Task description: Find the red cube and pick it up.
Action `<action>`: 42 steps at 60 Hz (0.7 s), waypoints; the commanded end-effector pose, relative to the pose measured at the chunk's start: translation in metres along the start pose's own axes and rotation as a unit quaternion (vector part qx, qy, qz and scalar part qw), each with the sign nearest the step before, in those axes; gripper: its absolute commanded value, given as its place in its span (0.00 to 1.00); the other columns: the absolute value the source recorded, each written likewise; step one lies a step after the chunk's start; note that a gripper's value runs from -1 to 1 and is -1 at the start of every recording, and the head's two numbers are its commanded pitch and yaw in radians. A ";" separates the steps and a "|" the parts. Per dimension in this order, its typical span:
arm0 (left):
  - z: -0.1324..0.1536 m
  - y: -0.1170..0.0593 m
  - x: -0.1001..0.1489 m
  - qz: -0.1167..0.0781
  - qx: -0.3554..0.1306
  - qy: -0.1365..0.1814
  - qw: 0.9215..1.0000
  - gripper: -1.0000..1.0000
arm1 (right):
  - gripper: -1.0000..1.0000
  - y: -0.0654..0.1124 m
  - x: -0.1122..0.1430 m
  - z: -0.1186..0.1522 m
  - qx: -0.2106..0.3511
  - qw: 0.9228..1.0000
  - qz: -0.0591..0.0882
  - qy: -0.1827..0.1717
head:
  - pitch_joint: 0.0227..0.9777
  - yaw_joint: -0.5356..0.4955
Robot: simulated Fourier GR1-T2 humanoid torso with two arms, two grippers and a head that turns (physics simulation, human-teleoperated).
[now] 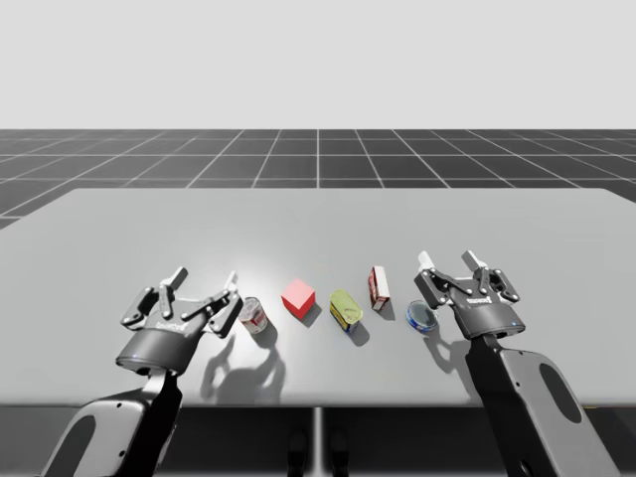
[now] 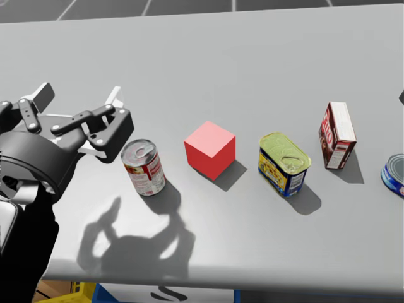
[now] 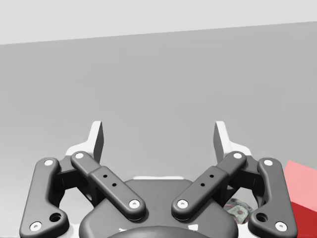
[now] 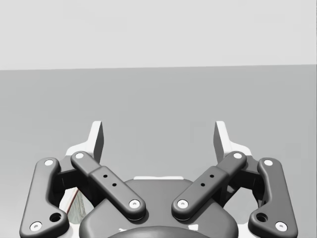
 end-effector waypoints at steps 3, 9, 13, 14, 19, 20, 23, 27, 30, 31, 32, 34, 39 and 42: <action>0.049 -0.042 -0.001 0.002 -0.045 0.033 0.998 0.00 | 0.00 -0.001 -0.001 0.000 -0.001 1.000 0.003 0.001 | 0.87 0.62; 0.071 -0.059 -0.006 0.017 -0.076 0.050 0.996 0.00 | 0.00 -0.001 -0.001 -0.001 0.000 1.000 0.003 0.001 | 0.87 0.62; 0.080 -0.067 -0.011 0.024 -0.089 0.057 0.994 0.00 | 0.00 -0.001 -0.001 -0.001 0.000 1.000 0.004 0.001 | 0.87 0.62; 0.081 -0.069 -0.013 0.027 -0.092 0.060 0.994 0.00 | 0.00 -0.001 -0.001 -0.001 0.000 1.000 0.004 0.001 | 0.87 0.62; 0.089 -0.079 -0.022 0.036 -0.105 0.077 0.991 0.00 | 0.00 -0.001 -0.001 -0.001 0.000 1.000 0.004 0.001 | 0.87 0.62; 0.090 -0.080 -0.023 0.036 -0.106 0.078 0.991 0.00 | 0.00 -0.001 -0.001 -0.001 0.000 1.000 0.004 0.001 | 0.87 0.62; 0.093 -0.086 -0.029 0.046 -0.108 0.086 0.989 0.00 | 0.00 -0.001 -0.001 -0.001 0.001 1.000 0.003 0.001 | 0.87 0.62; 0.096 -0.094 -0.036 0.053 -0.115 0.096 0.987 0.00 | 0.00 -0.001 -0.001 -0.001 0.001 1.000 0.003 0.001 | 0.87 0.62; 0.096 -0.099 -0.041 0.059 -0.119 0.103 0.986 0.00 | 0.00 -0.001 -0.001 -0.001 0.001 1.000 0.004 0.001 | 0.88 0.62; 0.095 -0.101 -0.044 0.060 -0.117 0.104 0.986 0.00 | 0.00 -0.001 -0.001 -0.001 0.002 1.000 0.004 0.001 | 0.88 0.62; 0.094 -0.102 -0.045 0.061 -0.116 0.105 0.986 0.00 | 0.00 -0.001 -0.001 -0.001 0.002 1.000 0.004 0.001 | 0.88 0.62; 0.092 -0.104 -0.048 0.066 -0.117 0.108 0.985 0.00 | 0.00 -0.001 -0.001 -0.001 0.002 1.000 0.004 0.001 | 0.87 0.62; 0.084 -0.110 -0.054 0.070 -0.116 0.111 0.985 0.00 | 0.00 -0.001 -0.001 -0.001 0.003 1.000 0.004 0.001 | 0.87 0.62; 0.077 -0.113 -0.058 0.071 -0.113 0.111 0.985 0.00 | 0.00 -0.001 -0.001 -0.001 0.003 1.000 0.004 0.001 | 0.87 0.62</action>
